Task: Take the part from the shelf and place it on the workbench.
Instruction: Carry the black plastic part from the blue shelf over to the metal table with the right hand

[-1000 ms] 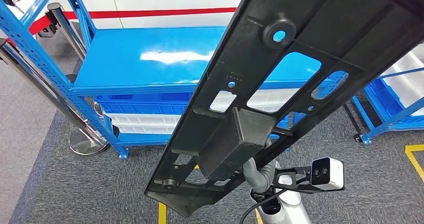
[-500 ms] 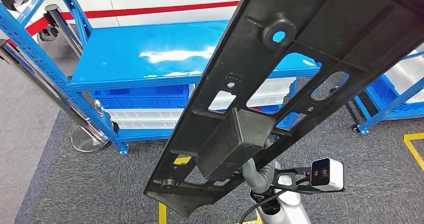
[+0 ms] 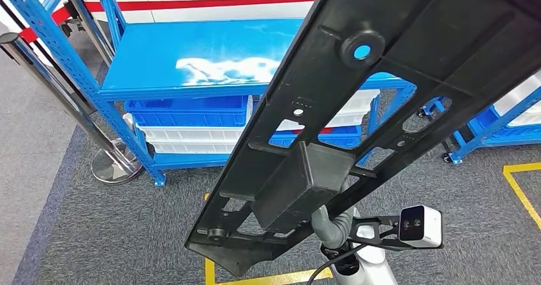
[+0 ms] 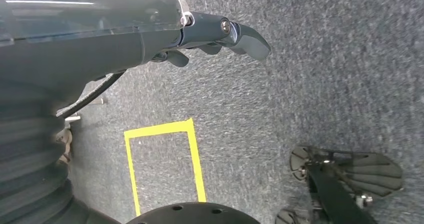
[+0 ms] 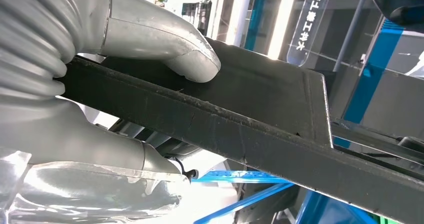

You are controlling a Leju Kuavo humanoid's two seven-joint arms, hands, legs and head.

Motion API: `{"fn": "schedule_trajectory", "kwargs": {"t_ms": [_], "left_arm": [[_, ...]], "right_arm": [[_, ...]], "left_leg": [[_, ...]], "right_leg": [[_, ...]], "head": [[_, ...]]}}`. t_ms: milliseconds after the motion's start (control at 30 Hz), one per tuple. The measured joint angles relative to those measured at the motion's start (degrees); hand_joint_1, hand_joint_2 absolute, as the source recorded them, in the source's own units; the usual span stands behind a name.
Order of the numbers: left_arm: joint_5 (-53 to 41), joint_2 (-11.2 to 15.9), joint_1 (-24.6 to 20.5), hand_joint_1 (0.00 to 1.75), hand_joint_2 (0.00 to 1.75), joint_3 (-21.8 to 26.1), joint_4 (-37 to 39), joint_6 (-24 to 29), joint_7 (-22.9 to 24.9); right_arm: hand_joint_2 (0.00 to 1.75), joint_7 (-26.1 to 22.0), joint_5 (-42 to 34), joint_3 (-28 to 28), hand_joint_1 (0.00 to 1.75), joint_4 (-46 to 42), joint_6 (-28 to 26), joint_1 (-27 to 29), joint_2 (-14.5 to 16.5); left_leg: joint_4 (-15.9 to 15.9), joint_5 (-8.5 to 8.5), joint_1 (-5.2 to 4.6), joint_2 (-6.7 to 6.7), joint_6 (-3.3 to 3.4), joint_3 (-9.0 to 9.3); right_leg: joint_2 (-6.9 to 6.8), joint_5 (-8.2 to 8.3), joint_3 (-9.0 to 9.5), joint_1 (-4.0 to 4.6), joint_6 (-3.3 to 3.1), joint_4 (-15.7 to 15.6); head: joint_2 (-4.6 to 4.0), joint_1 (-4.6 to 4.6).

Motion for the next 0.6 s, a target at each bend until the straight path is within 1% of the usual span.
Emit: {"fn": "schedule_trajectory", "kwargs": {"t_ms": [33, 67, 100, 133, 167, 200, 233, 267, 300, 333, 367, 400, 433, 467, 500, 533, 567, 600], "left_arm": [[0.04, -0.04, 0.0, 0.0, 1.75, 0.0, 0.0, 0.0, -0.01], [0.08, -0.1, 0.0, 0.0, 1.75, 0.0, 0.0, 0.0, -0.03], [0.09, -0.15, -0.01, 0.0, 1.75, 0.0, 0.0, 0.0, -0.08], [0.11, -0.2, -0.01, 0.0, 1.75, 0.01, 0.0, 0.01, -0.15], [0.13, -0.22, -0.01, 0.0, 1.75, 0.01, 0.0, 0.01, -0.23], [0.14, -0.22, 0.0, 0.0, 1.75, 0.02, 0.0, 0.01, -0.31], [0.16, -0.23, 0.01, 0.0, 1.75, 0.03, 0.0, 0.02, -0.38], [0.16, -0.23, 0.03, 0.0, 1.75, 0.03, 0.0, 0.03, -0.42], [0.17, -0.23, 0.06, 0.0, 1.75, 0.04, 0.0, 0.05, -0.45], [0.17, -0.22, 0.07, 0.0, 1.75, 0.04, 0.0, 0.07, -0.47], [0.17, -0.2, 0.09, 0.0, 1.75, 0.04, 0.0, 0.08, -0.49], [0.17, -0.17, 0.09, 0.0, 1.75, 0.04, 0.0, 0.08, -0.5], [0.19, -0.15, 0.1, 0.0, 1.75, 0.05, 0.0, 0.09, -0.51], [0.22, -0.13, 0.1, 0.0, 1.75, 0.06, 0.0, 0.09, -0.5], [0.25, -0.1, 0.1, 0.0, 1.75, 0.06, 0.0, 0.11, -0.5], [0.34, -0.08, 0.07, 0.0, 1.75, 0.07, 0.0, 0.14, -0.5], [0.43, -0.07, 0.04, 0.0, 1.75, 0.07, 0.0, 0.16, -0.5], [0.52, -0.06, 0.02, 0.0, 1.75, 0.07, 0.0, 0.18, -0.5]], "right_arm": [[1.75, -0.01, 0.0, 0.0, 1.75, -0.08, 0.07, -0.13, -0.03], [1.75, -0.01, 0.0, 0.01, 1.75, -0.18, 0.13, -0.32, -0.04], [1.75, -0.04, -0.01, 0.02, 1.75, -0.26, 0.17, -0.52, -0.04], [1.75, -0.09, -0.02, 0.04, 1.75, -0.32, 0.2, -0.7, -0.04], [1.75, -0.12, -0.04, 0.05, 1.75, -0.35, 0.22, -0.81, -0.04], [1.75, -0.16, -0.05, 0.07, 1.75, -0.35, 0.22, -0.86, -0.04], [1.75, -0.17, -0.08, 0.07, 1.75, -0.35, 0.21, -0.92, -0.04], [1.75, -0.18, -0.11, 0.07, 1.75, -0.35, 0.21, -1.02, -0.03], [1.75, -0.19, -0.15, 0.08, 1.75, -0.34, 0.2, -1.11, -0.03], [1.75, -0.2, -0.19, 0.08, 1.75, -0.33, 0.2, -1.2, -0.02], [1.75, -0.2, -0.22, 0.09, 1.75, -0.33, 0.19, -1.25, -0.02], [1.75, -0.2, -0.24, 0.1, 1.75, -0.32, 0.19, -1.25, -0.02], [1.75, -0.2, -0.24, 0.1, 1.75, -0.31, 0.19, -1.24, -0.02], [1.75, -0.2, -0.25, 0.11, 1.75, -0.31, 0.2, -1.25, -0.02], [1.75, -0.2, -0.27, 0.11, 1.75, -0.31, 0.21, -1.26, -0.02], [1.75, -0.2, -0.31, 0.11, 1.75, -0.31, 0.21, -1.3, -0.02], [1.75, -0.2, -0.39, 0.1, 1.75, -0.32, 0.23, -1.38, -0.02], [1.75, -0.19, -0.46, 0.11, 1.75, -0.32, 0.26, -1.46, -0.01]], "left_leg": [[0.06, 0.29, -0.05, 0.0, -0.11, -0.31], [0.1, 0.59, -0.13, -0.01, -0.29, -0.55], [0.07, 0.9, -0.15, 0.0, -0.57, -0.65], [0.01, 1.22, -0.11, 0.02, -0.9, -0.73], [-0.13, 1.59, -0.08, 0.05, -1.27, -0.77], [-0.24, 1.83, -0.06, 0.07, -1.65, -0.8], [-0.08, 1.6, -0.04, -0.02, -2.0, -1.01], [0.82, 0.53, -0.03, -0.12, -2.32, -1.44], [2.91, -1.42, 0.01, -0.23, -2.62, -2.24], [6.14, -3.95, 0.13, -0.33, -2.91, -3.36], [10.02, -6.41, 0.23, -0.33, -3.18, -4.57], [13.44, -8.03, 0.36, -0.33, -3.43, -5.48], [15.34, -8.56, 0.49, -0.32, -3.65, -5.64], [15.03, -7.98, 0.65, -0.31, -3.84, -4.72], [12.46, -6.65, 0.83, -0.31, -4.01, -2.65], [8.35, -5.46, 1.02, -0.32, -4.15, 0.06], [4.6, -4.57, 1.02, -0.45, -4.06, 2.51], [1.93, -4.05, 0.96, -0.63, -3.79, 4.06]], "right_leg": [[-0.06, 1.15, 2.88, 0.14, -0.46, -4.14], [-0.18, 1.81, 5.48, 0.33, -0.88, -8.09], [-0.26, 2.1, 7.22, 0.56, -1.23, -10.92], [-0.33, 2.06, 8.04, 0.77, -1.48, -12.5], [-0.34, 2.27, 8.07, 0.89, -1.64, -12.97], [-0.32, 2.73, 7.92, 0.77, -1.91, -13.29], [-0.39, 3.19, 7.77, 0.61, -2.24, -13.67], [-0.47, 3.77, 7.52, 0.43, -2.67, -13.99], [-0.55, 4.34, 7.14, 0.24, -3.02, -14.25], [-0.61, 4.8, 6.6, 0.27, -3.24, -14.25], [-0.61, 5.21, 5.96, 0.27, -3.38, -14.13], [-0.6, 5.58, 5.28, 0.27, -3.35, -13.95], [-0.59, 5.91, 4.61, 0.24, -3.25, -13.71], [-0.58, 6.18, 3.97, 0.16, -3.08, -13.41], [-0.55, 6.38, 3.37, 0.06, -2.9, -13.03], [-0.54, 6.53, 2.81, -0.04, -2.67, -12.55], [-0.48, 6.67, 2.27, -0.09, -2.39, -12.09], [-0.44, 6.82, 1.87, -0.07, -2.09, -11.71]], "head": [[0.0, -0.01], [0.01, -0.03], [0.01, -0.04], [0.02, 0.02], [0.02, 0.06], [0.02, 0.13], [0.01, 0.16], [0.01, 0.08], [0.01, 0.02], [0.01, -0.04], [0.01, -0.09], [0.02, -0.1], [0.02, -0.1], [0.02, -0.1], [0.02, -0.1], [0.02, -0.11], [0.02, -0.13], [0.02, -0.1]]}}
